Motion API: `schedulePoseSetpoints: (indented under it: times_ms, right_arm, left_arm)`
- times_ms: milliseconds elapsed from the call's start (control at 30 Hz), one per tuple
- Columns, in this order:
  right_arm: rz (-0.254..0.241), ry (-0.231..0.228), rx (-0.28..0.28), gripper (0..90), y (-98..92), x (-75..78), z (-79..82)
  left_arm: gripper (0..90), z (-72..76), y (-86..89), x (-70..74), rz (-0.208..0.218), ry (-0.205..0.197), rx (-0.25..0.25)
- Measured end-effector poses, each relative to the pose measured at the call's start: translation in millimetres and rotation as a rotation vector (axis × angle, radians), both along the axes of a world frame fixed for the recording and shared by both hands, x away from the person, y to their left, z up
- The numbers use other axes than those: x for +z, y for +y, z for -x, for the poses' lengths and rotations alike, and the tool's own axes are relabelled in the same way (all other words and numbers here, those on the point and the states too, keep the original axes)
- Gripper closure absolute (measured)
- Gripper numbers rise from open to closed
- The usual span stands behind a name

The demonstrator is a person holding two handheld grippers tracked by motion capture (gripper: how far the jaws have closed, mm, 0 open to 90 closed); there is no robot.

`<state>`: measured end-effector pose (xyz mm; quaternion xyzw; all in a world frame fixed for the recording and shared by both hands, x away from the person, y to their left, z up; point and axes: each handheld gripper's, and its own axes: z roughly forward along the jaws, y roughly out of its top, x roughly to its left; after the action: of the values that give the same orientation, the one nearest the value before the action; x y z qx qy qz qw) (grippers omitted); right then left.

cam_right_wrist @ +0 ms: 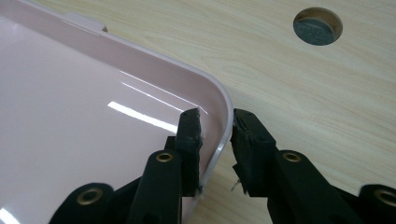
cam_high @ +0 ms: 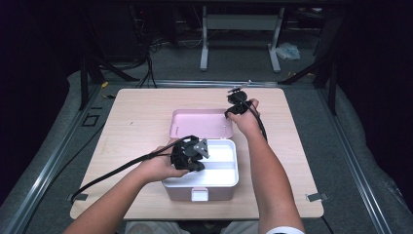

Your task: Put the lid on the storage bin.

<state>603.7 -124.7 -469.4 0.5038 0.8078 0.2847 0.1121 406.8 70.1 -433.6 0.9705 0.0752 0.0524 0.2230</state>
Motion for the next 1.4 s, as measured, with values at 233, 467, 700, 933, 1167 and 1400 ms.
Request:
schedulePoseSetpoints:
  times_ms: [233, 467, 700, 933, 1167, 1400]
  right_arm:
    - [-0.016, -0.001, -0.012, 77.5, -0.4, 2.1, -1.0]
    - [0.003, -0.033, -0.012, 79.8, 1.4, 15.6, 1.2]
    - [-0.003, -0.061, -0.003, 81.8, -0.1, 40.5, 3.2]
    - [-0.005, -0.107, 0.006, 83.2, -2.4, 70.1, 14.7]
    - [-0.016, -0.177, 0.011, 85.0, -5.8, 104.5, 42.2]
    - [-0.050, -0.242, 0.050, 85.9, -14.8, 130.8, 78.6]
  left_arm:
    - [90.0, -0.4, 0.0, 0.0, 0.002, 0.005, 0.001]
    - [90.0, -0.1, -0.2, 0.0, 0.001, 0.003, 0.001]
    - [90.0, 0.0, -0.3, -0.2, 0.004, 0.003, 0.004]
    - [90.0, -0.2, -0.5, 0.3, -0.005, -0.001, -0.001]
    - [90.0, 1.3, -0.6, -0.2, -0.001, -0.010, 0.007]
    - [90.0, 2.1, -0.8, -0.3, -0.001, -0.015, 0.013]
